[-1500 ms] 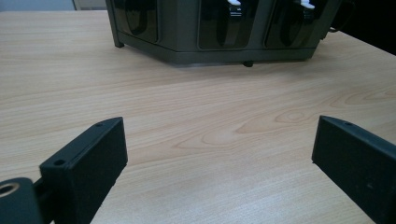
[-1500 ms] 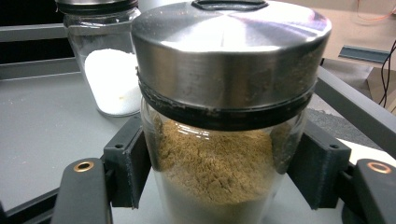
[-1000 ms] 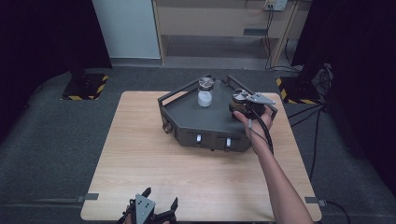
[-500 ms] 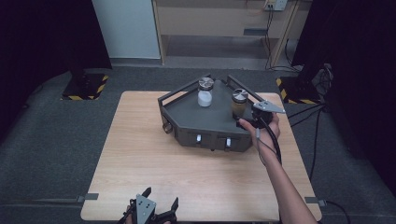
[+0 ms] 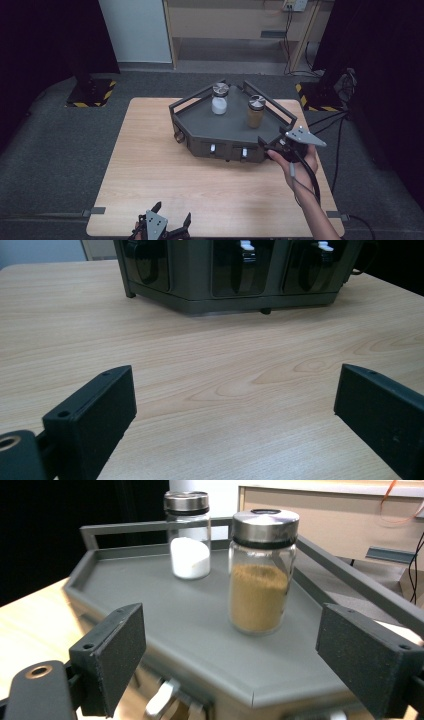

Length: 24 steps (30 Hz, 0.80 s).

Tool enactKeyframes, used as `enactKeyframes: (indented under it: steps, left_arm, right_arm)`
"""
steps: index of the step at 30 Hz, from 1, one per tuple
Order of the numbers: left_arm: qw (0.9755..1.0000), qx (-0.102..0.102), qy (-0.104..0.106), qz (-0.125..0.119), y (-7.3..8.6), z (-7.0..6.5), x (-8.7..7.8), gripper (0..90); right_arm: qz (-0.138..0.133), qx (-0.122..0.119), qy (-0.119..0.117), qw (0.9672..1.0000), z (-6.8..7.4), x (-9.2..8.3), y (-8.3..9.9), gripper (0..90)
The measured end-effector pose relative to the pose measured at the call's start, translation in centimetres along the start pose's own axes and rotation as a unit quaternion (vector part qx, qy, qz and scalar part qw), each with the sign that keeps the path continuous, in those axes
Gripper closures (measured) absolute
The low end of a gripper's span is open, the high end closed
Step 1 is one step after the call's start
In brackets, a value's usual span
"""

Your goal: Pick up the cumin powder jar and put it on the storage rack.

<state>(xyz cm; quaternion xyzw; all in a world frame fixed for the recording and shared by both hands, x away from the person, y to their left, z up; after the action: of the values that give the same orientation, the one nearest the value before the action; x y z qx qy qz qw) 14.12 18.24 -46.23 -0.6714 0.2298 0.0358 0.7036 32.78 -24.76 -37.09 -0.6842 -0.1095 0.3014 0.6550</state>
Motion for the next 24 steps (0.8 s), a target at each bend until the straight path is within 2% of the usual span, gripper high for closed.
enactKeyframes:
  steps: [2,3,4,10,12,13,14,16,18,20,24]
  left_arm:
    - [1.0000,0.006,0.002,-0.002,0.0,-0.3,-0.2,2.4]
    - [1.0000,0.006,0.002,-0.002,0.0,-0.3,-0.2,2.4]
    - [1.0000,0.008,0.002,-0.005,0.0,-0.5,-0.2,2.4]
    - [0.9999,0.013,0.002,-0.007,0.0,-0.9,-0.5,2.4]
    - [0.9998,0.015,0.003,-0.008,0.0,-1.1,-0.6,2.4]
    - [0.9998,0.018,0.002,-0.011,0.0,-1.3,-0.7,2.4]
    - [0.9998,0.018,0.002,-0.011,0.0,-1.3,-0.7,2.4]
    - [0.9997,0.022,0.003,-0.014,0.1,-1.6,-0.8,2.4]
    - [0.9996,0.022,0.005,-0.016,0.1,-1.7,-0.9,2.4]
    - [0.9995,0.025,0.007,-0.018,0.2,-1.9,-1.0,2.4]
    - [0.9994,0.030,0.005,-0.018,0.3,-2.1,-0.9,2.4]
  right_arm:
    - [-0.010,-0.003,0.002,0.9999,0.7,-2.3,0.7,12.9]
    - [-0.010,-0.003,0.002,0.9999,0.7,-2.3,0.7,12.9]
    - [-0.014,-0.006,0.003,0.9999,1.2,-3.8,1.2,12.9]
    - [-0.023,-0.012,0.004,0.9996,2.6,-7.9,2.6,13.0]
    - [-0.024,-0.013,0.004,0.9996,2.8,-8.6,2.9,13.0]
    - [-0.026,-0.015,0.004,0.9995,3.2,-9.8,3.4,12.9]
    - [-0.026,-0.015,0.004,0.9995,3.2,-9.8,3.4,12.9]
    - [-0.026,-0.013,0.002,0.9996,3.8,-11.6,4.3,12.9]
    - [-0.026,-0.012,0.003,0.9996,3.9,-12.2,4.7,12.9]
    - [-0.023,-0.012,0.008,0.9996,4.4,-13.9,5.8,13.0]
    - [-0.021,-0.014,0.013,0.9996,4.8,-15.3,7.1,12.9]
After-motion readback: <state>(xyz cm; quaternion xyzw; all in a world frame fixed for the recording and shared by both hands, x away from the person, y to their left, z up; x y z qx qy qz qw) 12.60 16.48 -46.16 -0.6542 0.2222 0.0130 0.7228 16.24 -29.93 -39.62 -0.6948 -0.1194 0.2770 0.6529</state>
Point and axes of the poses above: each handheld gripper's, and its own axes: x roughly forward along the jaws, y roughly out of its underside, z roughly to its left, the point moved 7 cm from there along x, roughly forward along the jaws, and after that the axes turned 5 degrees about -y, right-handed, at the moved point
